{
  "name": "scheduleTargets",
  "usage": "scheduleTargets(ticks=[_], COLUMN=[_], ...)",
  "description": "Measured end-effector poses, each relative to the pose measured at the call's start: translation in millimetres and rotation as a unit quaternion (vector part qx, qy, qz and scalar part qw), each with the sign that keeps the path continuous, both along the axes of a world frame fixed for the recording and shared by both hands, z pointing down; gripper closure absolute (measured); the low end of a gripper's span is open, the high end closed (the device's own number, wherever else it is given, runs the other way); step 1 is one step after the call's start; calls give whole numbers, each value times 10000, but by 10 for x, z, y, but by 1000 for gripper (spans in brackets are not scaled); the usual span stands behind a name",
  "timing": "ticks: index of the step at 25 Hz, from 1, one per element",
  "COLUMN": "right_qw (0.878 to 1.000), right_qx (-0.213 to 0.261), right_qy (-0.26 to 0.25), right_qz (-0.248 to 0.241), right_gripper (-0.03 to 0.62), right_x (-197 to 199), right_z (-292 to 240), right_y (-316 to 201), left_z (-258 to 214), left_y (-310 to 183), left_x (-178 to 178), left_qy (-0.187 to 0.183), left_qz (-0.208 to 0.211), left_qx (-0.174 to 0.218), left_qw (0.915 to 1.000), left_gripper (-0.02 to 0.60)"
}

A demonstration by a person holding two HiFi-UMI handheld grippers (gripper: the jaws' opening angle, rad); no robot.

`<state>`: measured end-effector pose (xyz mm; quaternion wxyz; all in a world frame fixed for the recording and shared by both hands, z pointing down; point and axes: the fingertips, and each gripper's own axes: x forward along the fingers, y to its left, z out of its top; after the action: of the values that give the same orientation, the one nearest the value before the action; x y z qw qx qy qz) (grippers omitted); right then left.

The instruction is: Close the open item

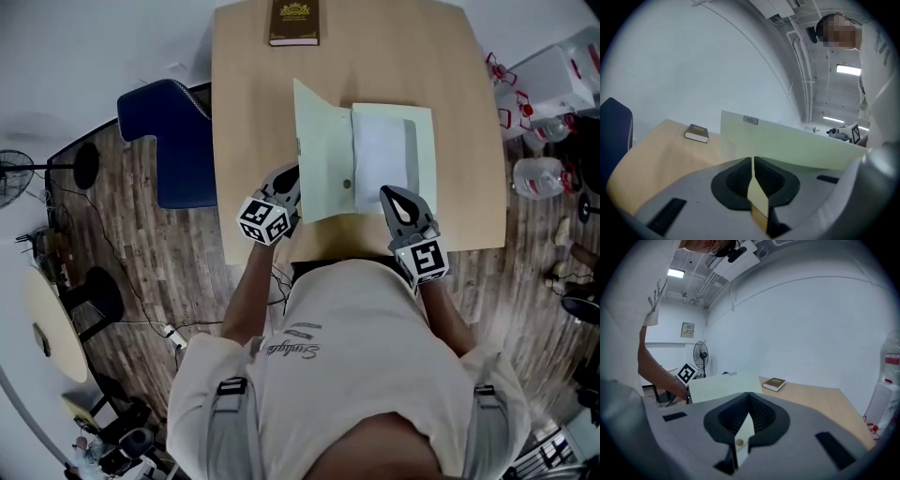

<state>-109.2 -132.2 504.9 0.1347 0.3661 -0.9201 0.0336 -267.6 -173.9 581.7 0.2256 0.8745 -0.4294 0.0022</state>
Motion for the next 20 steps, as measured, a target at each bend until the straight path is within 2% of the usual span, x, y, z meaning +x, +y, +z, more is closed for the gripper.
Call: scheduleTargets(ticks=[14,20], right_qw=[9996,9990], right_qx=[140,125], right_qy=[-46,-118], right_qz=[246,409], right_gripper=[599,599], right_x=[921,1338], right_z=[22,22], right_y=[-35,-82], left_z=[1,93], left_y=[-93,-124], left_x=[851,1089], left_qy=[-160,-283], left_qz=[155,16], left_qx=[-139,-280], left_qw=[9997,9992], left_gripper=[554,554])
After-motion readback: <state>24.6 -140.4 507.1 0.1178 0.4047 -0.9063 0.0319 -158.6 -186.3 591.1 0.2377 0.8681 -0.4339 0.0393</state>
